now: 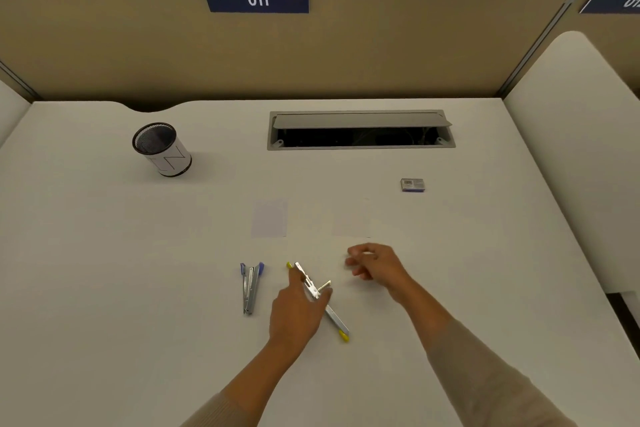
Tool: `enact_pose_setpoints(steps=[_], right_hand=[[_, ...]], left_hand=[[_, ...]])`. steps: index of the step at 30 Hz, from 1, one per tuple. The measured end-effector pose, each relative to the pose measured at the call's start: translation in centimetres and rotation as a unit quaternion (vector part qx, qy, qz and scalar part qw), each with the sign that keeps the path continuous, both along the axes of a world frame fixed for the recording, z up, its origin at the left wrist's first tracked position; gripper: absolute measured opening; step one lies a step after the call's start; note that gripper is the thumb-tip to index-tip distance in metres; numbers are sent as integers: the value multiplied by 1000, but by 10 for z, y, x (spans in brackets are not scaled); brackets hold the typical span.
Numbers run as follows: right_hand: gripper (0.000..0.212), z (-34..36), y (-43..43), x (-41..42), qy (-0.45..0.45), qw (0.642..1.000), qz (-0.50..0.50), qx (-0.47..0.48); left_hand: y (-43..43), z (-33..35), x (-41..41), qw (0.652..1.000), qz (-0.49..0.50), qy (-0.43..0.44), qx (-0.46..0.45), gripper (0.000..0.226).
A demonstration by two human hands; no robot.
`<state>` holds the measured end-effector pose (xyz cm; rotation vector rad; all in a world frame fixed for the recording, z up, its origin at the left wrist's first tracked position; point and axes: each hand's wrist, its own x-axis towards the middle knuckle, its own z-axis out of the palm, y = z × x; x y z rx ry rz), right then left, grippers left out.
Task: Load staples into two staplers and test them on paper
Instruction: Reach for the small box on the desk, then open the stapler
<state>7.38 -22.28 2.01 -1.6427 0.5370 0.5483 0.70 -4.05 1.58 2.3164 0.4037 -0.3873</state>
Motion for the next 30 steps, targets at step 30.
enact_pose_setpoints(steps=[30], right_hand=[[9,43,39,-117,-33,992,-116,39]], left_hand=[[20,19,-42,968,35,55,-243,13]])
